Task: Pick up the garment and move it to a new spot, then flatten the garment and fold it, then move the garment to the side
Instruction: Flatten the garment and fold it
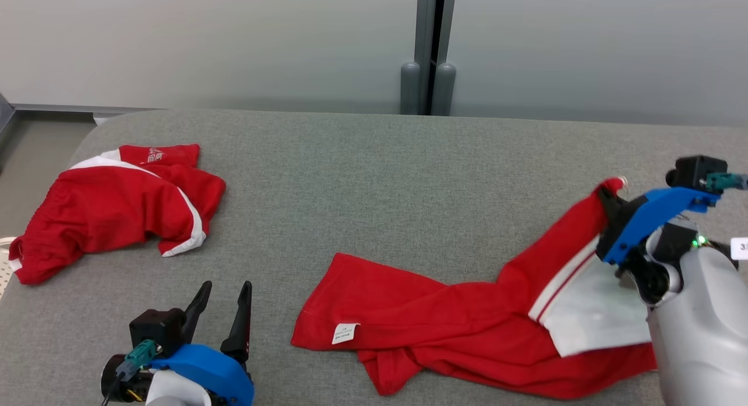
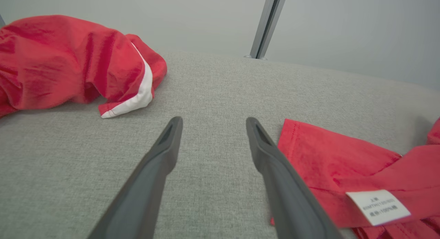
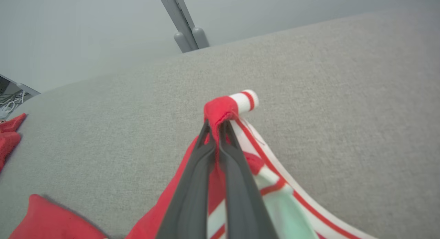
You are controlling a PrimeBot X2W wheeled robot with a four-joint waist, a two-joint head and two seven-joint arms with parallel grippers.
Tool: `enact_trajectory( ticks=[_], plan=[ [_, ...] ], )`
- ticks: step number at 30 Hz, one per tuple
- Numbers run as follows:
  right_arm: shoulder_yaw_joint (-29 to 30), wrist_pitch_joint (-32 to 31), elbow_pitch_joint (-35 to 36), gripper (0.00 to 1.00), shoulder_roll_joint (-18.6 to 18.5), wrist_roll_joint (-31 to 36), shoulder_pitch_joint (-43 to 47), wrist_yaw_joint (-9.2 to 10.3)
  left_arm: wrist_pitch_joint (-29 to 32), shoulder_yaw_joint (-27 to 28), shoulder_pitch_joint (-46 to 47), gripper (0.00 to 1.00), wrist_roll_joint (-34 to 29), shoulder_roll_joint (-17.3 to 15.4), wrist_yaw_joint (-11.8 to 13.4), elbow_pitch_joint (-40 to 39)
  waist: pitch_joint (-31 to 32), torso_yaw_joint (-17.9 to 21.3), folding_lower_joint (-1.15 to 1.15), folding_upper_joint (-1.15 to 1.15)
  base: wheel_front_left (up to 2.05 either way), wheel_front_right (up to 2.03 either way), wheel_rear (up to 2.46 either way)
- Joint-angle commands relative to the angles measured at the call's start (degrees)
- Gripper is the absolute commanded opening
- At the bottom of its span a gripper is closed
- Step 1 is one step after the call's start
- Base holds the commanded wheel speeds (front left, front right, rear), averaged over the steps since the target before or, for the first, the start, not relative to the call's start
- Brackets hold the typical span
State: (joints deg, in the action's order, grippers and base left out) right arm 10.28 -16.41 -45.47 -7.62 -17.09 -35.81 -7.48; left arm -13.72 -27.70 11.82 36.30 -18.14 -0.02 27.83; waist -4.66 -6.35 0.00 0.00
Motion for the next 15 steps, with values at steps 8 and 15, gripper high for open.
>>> enact_trajectory(
  ticks=[8,15],
  plan=[
    [-10.89,8.86,2.54,0.0,1.54,-6.64,-8.44,-0.02,-0.44,-0.14,0.93,1.0,0.33,0.42,-0.34,1.16,0.08,-1.19,0.0,0.0,0.0,0.0,0.0],
    [-19.13,16.35,6.14,0.0,-1.63,-12.69,-10.59,-0.03,-0.77,0.15,0.22,1.0,0.44,0.67,0.0,2.01,0.43,-0.53,0.0,0.0,0.0,0.0,0.0]
  ],
)
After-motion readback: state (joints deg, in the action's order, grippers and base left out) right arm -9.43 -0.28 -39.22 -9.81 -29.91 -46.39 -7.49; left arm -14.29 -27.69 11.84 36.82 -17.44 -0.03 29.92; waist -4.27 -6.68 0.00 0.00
